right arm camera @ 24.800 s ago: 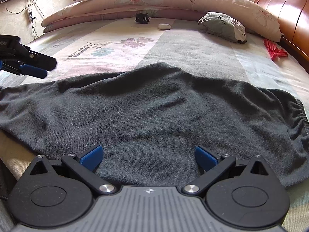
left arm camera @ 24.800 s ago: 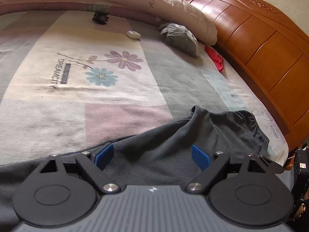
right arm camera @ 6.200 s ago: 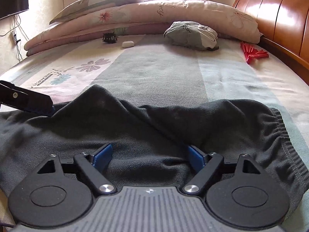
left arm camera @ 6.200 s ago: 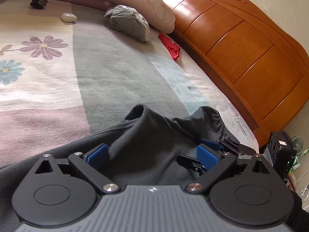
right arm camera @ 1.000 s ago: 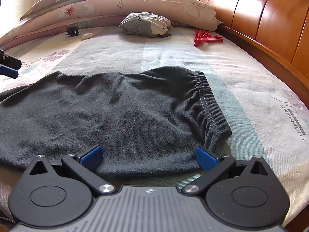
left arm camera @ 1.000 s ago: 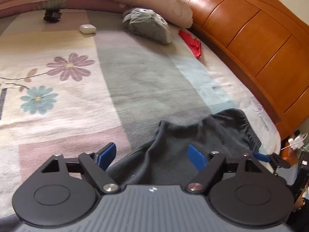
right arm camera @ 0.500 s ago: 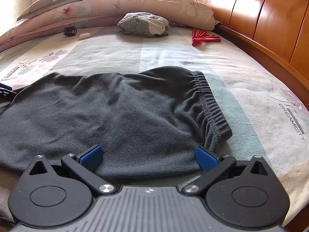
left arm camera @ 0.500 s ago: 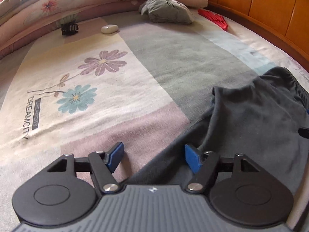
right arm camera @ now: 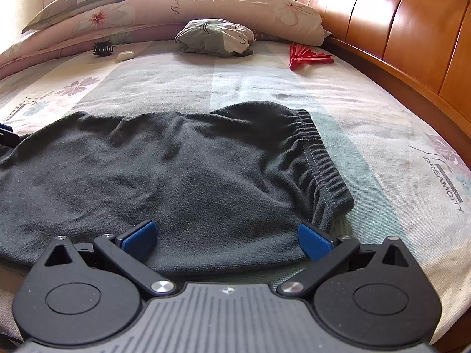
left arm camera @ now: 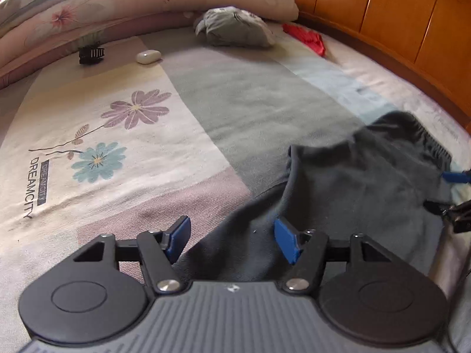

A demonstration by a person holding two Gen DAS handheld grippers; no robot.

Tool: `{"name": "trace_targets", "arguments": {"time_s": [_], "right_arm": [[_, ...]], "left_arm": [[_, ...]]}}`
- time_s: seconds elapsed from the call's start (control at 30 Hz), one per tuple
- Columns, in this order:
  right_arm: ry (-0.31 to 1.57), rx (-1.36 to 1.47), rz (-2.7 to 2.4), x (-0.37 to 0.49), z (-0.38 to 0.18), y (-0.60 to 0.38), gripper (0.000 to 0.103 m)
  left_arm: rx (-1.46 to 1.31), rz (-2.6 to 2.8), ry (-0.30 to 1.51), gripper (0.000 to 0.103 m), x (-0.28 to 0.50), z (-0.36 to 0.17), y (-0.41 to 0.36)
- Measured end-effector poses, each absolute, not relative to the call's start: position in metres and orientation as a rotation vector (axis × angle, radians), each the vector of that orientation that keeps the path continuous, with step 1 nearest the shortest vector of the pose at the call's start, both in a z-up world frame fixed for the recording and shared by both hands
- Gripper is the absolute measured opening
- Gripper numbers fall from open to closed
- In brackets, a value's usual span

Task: Fold clothes

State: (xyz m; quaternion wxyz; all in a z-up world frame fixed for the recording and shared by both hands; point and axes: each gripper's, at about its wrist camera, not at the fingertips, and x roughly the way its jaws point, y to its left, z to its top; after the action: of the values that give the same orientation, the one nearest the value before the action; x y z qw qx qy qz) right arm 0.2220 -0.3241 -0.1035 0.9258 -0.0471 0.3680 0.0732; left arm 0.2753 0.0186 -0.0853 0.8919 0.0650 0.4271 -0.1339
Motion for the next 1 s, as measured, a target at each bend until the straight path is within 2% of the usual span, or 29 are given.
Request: {"name": "trace_targets", "arguments": {"time_s": [0.13, 0.33, 0.47, 0.67, 0.73, 0.77, 0.87, 1.0], "right_arm": [[0.75, -0.096, 0.153, 0.222, -0.104, -0.324, 0.103], [0.746, -0.095, 0.15, 0.222, -0.104, -0.324, 0.103], [0.744, -0.094, 0.149, 0.222, -0.104, -0.324, 0.103], [0.746, -0.096, 0.144, 0.221, -0.104, -0.323, 0.103], [0.749, -0.097, 0.144, 0.222, -0.103, -0.323, 0.103], [0.75, -0.097, 0.144, 0.222, -0.103, -0.323, 0.103], [0.752, -0.097, 0.144, 0.222, -0.103, -0.323, 0.103], [0.758, -0.099, 0.139, 0.223, -0.102, -0.322, 0.103]], "left_arm": [[0.123, -0.228, 0.86, 0.076, 0.289, -0.096, 0.019], [0.072, -0.182, 0.844, 0.075, 0.298, -0.095, 0.025], [0.05, -0.169, 0.831, 0.069, 0.289, -0.084, 0.025], [0.024, -0.287, 0.86, 0.069, 0.28, -0.078, 0.011], [0.117, -0.268, 0.865, 0.071, 0.283, -0.088, -0.002], [0.132, -0.247, 0.857, 0.076, 0.287, -0.092, -0.004], [0.079, -0.214, 0.847, 0.08, 0.305, -0.096, 0.003], [0.067, -0.146, 0.845, 0.073, 0.315, -0.091, 0.011]]}}
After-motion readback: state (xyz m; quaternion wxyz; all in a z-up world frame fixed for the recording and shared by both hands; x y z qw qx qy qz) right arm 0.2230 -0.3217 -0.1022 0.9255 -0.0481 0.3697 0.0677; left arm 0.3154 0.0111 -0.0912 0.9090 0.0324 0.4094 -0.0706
